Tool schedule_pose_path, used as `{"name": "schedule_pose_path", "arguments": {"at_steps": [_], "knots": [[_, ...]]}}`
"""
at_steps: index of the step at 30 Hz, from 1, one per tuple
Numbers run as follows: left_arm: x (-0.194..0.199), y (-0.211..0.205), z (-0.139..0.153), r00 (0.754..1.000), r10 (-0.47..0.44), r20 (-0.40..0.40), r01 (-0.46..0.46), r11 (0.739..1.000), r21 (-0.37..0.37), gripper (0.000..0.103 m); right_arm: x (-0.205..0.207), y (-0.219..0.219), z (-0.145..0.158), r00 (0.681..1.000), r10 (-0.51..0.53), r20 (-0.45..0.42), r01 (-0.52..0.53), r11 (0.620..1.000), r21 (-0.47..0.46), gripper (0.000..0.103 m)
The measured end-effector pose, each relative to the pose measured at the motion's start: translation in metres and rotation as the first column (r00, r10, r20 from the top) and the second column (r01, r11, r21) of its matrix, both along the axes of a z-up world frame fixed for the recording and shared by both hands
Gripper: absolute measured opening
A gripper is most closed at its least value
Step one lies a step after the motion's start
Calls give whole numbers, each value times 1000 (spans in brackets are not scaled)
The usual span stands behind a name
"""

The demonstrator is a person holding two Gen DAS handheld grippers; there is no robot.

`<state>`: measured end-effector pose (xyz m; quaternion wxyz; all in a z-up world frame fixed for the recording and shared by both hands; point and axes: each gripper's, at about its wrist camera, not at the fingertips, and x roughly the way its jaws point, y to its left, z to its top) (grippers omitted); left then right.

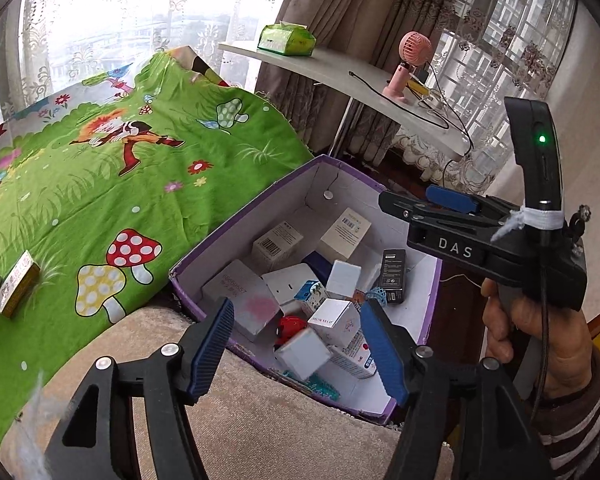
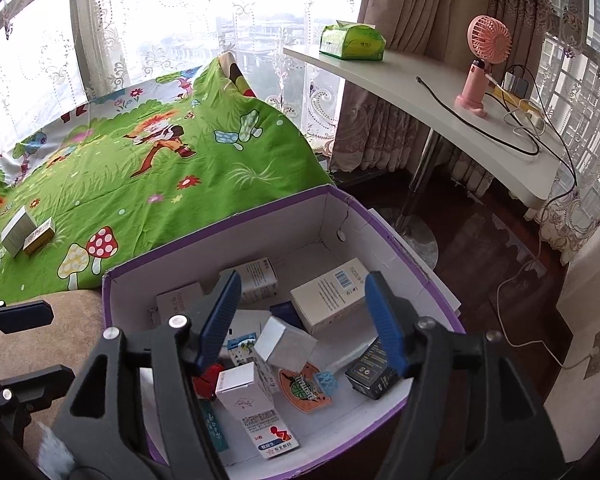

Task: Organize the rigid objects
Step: 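Open both tools to drop the cube boxes into the storage box, then move both tools back toward the long white box and dental box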

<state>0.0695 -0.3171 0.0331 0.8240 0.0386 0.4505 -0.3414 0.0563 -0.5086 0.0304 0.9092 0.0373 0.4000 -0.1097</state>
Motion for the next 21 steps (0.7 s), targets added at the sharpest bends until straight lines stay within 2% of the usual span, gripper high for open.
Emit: {"name": "schedule_pose_path", "arguments": {"at_steps": [13,21], "knots": [[6,16,2,998,61,-24,-62,997,-43,67,3,15,0,999,42,-8,-42,999,26,73],[17,42,4,989,142,-37,-144,988,-60,67,9,38,1,995,94,-13,-94,995,29,74]]}}
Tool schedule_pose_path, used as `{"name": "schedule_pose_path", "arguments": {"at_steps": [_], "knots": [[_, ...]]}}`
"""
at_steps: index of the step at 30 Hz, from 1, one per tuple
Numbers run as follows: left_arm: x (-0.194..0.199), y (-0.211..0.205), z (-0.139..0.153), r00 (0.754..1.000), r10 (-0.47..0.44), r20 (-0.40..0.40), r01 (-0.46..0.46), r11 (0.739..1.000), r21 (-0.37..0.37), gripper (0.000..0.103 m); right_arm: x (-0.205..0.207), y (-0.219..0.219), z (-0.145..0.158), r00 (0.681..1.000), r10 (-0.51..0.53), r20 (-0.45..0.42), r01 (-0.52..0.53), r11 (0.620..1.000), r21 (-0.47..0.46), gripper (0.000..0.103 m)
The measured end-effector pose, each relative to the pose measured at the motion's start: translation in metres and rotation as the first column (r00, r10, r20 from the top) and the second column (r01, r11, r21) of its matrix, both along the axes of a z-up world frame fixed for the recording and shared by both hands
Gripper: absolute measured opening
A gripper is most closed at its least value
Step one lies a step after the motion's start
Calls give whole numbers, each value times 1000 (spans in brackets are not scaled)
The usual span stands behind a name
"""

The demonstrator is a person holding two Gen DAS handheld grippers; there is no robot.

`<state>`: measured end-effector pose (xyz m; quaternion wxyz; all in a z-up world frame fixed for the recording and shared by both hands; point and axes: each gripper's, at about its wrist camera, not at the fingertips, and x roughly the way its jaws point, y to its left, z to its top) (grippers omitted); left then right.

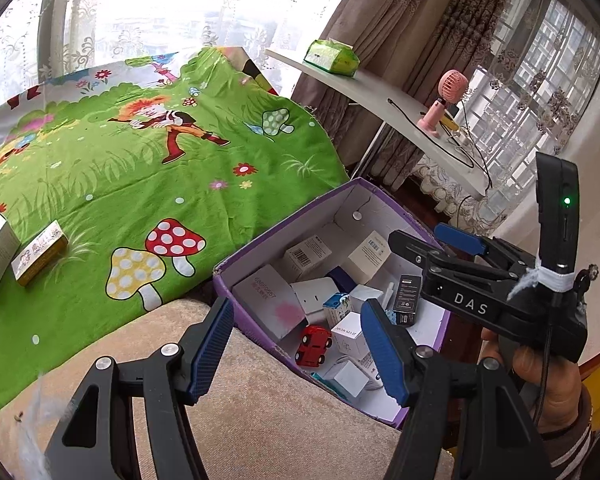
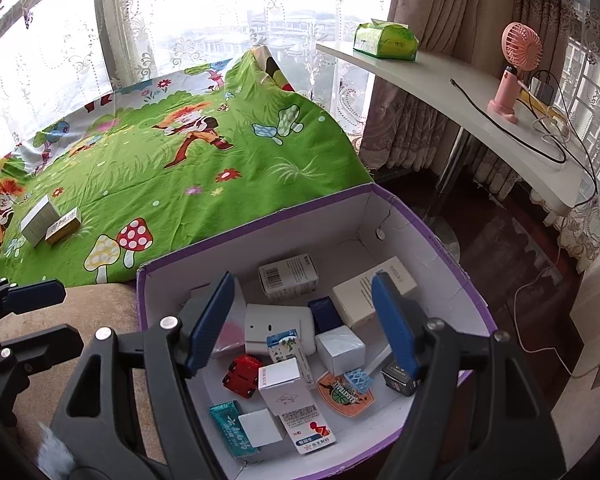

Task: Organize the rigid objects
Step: 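Move both tools back toward the long white box and dental box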

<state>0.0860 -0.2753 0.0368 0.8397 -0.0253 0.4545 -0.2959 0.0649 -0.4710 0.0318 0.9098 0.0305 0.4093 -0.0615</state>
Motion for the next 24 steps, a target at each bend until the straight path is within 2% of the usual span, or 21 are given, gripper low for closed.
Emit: {"name": "schedule_pose_path", "arguments": {"at_steps": [7,14,24], "knots": [[12,34,3,994,110,6,-110,994,9,67,6,33,3,997,78,-3,-78,997,6,77],[25,77,7,978,210,22,-210,978,12,67,20,69,3,986,164,-12,-163,985,56,80],[45,146,5,908,418,16,-418,908,22,67,50,127,5,960,278,-22,-275,958,80,84]]}}
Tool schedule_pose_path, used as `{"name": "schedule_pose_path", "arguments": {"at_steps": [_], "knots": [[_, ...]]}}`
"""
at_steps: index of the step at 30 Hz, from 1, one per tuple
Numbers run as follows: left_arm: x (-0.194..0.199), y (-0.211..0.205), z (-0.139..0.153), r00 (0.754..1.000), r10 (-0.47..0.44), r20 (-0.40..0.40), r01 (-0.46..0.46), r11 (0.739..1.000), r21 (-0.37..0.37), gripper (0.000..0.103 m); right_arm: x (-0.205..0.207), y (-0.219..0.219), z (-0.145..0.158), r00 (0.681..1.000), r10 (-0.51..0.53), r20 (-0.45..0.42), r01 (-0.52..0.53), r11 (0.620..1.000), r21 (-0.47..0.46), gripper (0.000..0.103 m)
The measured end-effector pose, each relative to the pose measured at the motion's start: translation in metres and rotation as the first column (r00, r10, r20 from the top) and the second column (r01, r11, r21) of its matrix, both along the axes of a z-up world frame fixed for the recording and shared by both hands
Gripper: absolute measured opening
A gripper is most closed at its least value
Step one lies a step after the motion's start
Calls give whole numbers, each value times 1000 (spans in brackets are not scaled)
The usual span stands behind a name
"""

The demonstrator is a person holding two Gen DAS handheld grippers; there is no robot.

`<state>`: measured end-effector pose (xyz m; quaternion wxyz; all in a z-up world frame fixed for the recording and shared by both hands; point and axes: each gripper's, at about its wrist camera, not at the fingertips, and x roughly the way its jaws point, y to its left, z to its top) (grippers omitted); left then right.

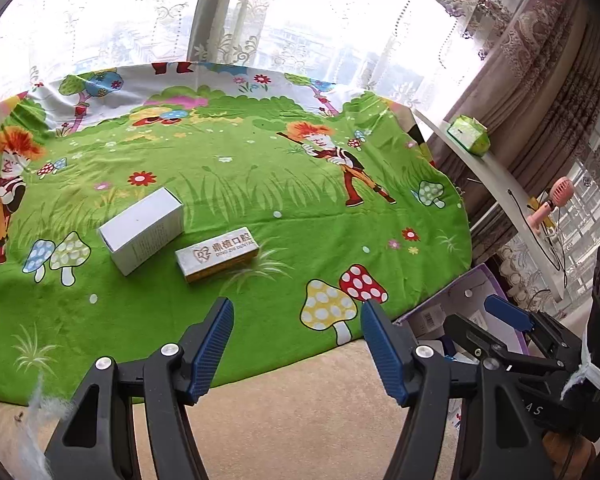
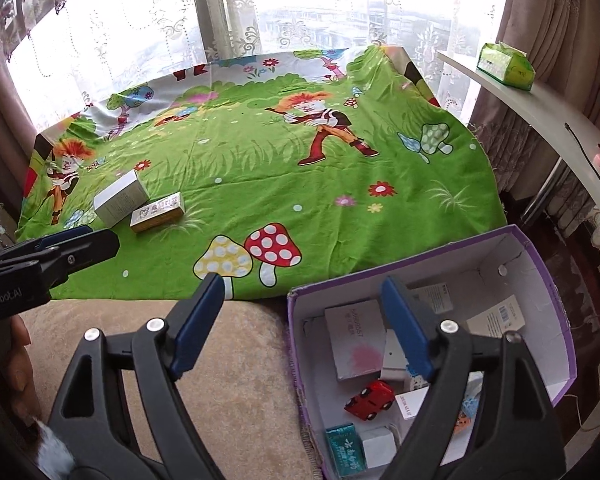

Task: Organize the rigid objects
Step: 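Move both tools back toward the long white box and dental box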

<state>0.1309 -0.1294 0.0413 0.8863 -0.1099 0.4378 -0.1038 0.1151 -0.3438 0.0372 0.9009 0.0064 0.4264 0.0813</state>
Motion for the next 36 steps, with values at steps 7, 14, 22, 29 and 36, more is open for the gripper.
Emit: {"name": "schedule_pose_path", "arguments": {"at_steps": [7,14,22,29,36], "knots": [[17,49,-2,990,141,-9,-141,990,-29,80,26,40,-10,996,82,-29,-82,997,7,85],[47,75,-10,976,217,-32,-219,974,-54,89,53,83,-23,983,172,-66,-172,985,12,87],[86,106,-37,898,396,-192,-421,900,-111,101,76,111,-33,968,236,-83,-232,971,47,88],[117,122,-49,821,489,-294,-531,844,-81,103,89,117,-38,963,255,-93,-248,966,74,89],[133,125,-69,768,511,-386,-581,810,-81,103,96,115,-44,962,251,-104,-240,965,103,89]]}}
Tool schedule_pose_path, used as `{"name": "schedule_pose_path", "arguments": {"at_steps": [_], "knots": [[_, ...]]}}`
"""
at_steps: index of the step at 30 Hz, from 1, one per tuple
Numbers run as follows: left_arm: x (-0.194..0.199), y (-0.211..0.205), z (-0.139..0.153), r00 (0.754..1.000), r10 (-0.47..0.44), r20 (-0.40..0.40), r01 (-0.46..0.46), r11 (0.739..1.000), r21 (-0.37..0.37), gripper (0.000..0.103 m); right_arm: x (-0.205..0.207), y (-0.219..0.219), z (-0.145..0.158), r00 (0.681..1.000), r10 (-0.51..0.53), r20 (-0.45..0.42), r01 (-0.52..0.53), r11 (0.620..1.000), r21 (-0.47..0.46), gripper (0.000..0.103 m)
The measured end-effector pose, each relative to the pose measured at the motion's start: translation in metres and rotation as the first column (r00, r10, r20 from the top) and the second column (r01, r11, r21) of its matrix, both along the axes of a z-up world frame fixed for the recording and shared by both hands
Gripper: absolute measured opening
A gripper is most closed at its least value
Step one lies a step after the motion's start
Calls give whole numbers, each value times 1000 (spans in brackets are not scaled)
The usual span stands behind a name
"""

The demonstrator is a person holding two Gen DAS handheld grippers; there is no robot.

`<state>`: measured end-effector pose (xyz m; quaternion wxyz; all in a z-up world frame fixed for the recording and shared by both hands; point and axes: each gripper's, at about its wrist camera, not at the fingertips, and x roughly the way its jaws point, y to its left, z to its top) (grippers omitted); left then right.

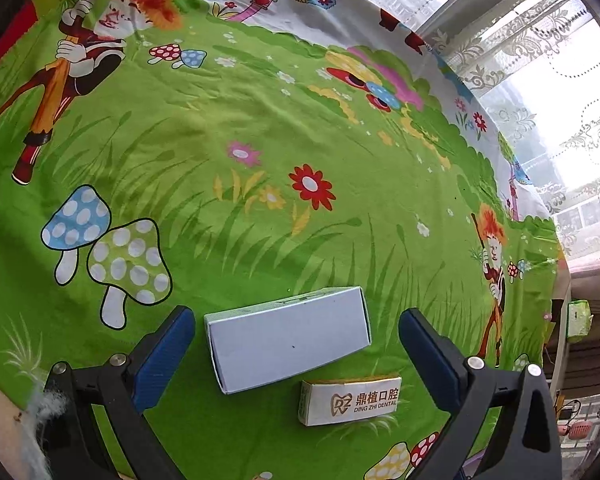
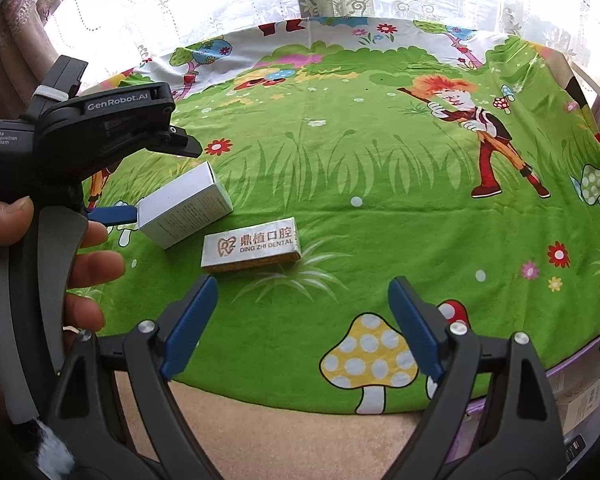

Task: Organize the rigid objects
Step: 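Grasp the long white box with the left tool while the right tool grasps the DING ZHI DENTAL box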

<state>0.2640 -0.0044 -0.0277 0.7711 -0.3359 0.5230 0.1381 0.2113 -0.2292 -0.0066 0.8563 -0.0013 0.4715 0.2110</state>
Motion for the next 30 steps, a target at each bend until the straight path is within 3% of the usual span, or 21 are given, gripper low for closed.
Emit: {"name": "schedule_pose_path", "arguments": {"at_steps": [6,8,15,30], "knots": [[10,-6,-17,998,-22,-66,24,999,32,103,2,4,-6,1000,10,-14,-10,1000,-3,89],[11,-8,-21,995,-43,-85,47,997,54,98,2,5,-7,1000,12,-14,-12,1000,-6,89],[-4,-7,-15,988,-148,-53,152,984,91,97,1,23,-10,998,66,-5,-67,997,-32,92],[-83,26,10,985,-137,106,118,980,163,97,18,73,-29,990,137,-15,-138,984,-112,94]]}}
